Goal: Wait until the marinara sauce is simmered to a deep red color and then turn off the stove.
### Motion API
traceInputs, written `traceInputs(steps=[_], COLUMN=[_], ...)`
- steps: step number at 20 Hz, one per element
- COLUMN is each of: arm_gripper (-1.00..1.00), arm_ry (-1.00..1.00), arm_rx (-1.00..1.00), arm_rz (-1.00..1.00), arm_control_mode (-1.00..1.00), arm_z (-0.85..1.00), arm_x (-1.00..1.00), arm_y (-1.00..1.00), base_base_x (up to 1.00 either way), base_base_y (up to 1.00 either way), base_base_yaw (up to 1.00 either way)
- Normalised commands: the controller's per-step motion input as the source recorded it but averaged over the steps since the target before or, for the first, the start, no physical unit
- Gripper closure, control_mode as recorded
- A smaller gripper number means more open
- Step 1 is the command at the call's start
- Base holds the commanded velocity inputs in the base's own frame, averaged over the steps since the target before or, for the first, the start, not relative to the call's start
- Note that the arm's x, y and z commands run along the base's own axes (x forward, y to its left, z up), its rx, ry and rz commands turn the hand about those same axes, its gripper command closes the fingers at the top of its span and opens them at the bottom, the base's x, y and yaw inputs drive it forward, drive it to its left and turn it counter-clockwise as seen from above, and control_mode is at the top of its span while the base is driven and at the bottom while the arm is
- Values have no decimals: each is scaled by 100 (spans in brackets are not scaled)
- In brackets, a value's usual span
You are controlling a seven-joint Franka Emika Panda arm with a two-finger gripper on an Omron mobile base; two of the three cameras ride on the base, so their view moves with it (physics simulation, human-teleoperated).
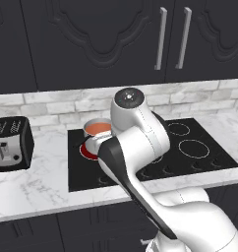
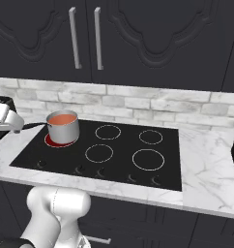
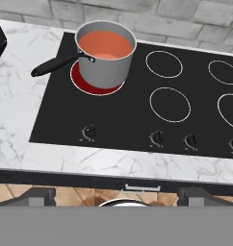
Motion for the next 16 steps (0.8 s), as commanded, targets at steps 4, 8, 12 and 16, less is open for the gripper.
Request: traceInputs(steps=[4,8,12,16], arm_gripper=[-100,-100,-100,-100], arm_ry=[0,0,0,0], arm_rx=[0,0,0,0], arm_rz=[0,0,0,0], arm_control_mode=[-100,-100,-100,-100], arm_z=[0,0,0,0], arm_x=[0,0,0,0], arm_y=[0,0,0,0], base_base_x=[0,0,0,0], base_base_y=[0,0,0,0], base_base_yaw=[0,0,0,0])
